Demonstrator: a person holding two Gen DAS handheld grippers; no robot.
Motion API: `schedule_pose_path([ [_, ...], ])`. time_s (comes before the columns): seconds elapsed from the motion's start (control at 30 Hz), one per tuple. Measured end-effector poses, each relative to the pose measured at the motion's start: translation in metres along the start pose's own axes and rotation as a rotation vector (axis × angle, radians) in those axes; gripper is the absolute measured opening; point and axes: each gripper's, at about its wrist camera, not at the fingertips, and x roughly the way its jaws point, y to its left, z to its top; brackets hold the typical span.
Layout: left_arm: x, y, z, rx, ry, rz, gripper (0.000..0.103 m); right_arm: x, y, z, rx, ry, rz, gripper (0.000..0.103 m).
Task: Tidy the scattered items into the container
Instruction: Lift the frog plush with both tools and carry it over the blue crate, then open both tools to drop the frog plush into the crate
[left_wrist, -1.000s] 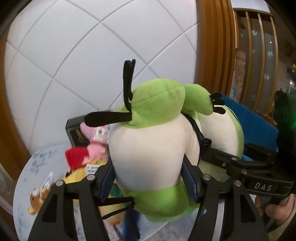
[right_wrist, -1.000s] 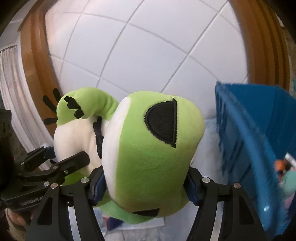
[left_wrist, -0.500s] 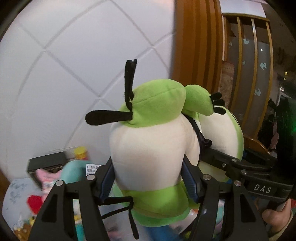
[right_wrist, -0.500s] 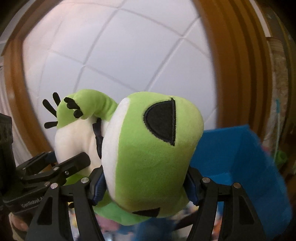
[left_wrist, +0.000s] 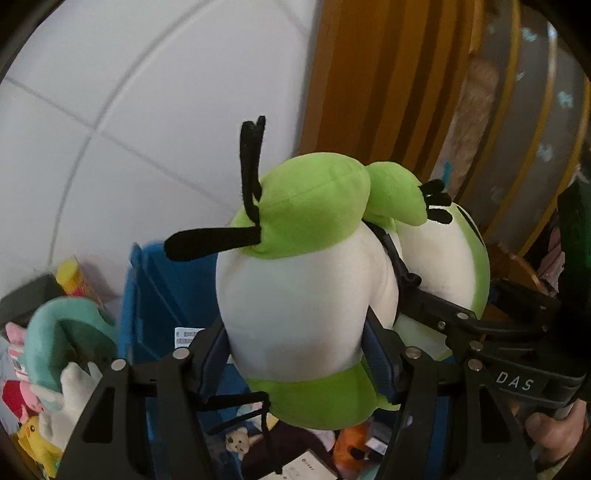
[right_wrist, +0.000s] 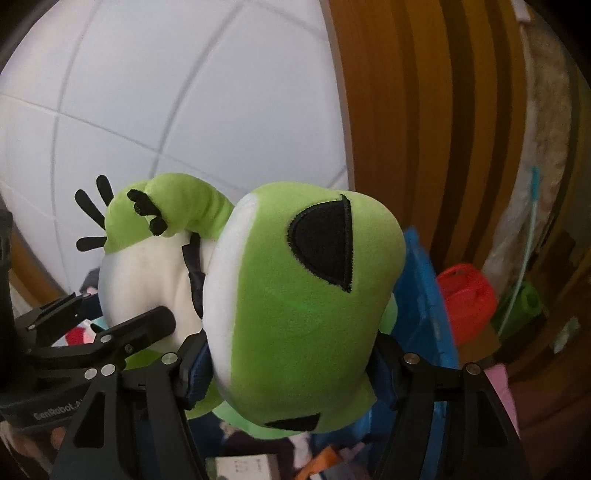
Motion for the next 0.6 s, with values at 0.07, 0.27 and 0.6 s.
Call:
schedule_pose_path([
  [0.07,0.021,0.006,-0.001,-0.012,0.044,0.031,0.076,0.035,-0.016,0.006,0.016,0.047,0.023,0.069],
  [0.27,0.057,0.019,-0.006,0.003,0.107,0.131,0.077,0.104,-0.018,-0.011,-0.03,0.141,-0.013,0.083],
  [0.6,0.045,0.039,-0.017,-0.01,0.142,0.196,0.078,0.081,0.001,-0.03,-0.071,0.117,-0.04,0.092],
])
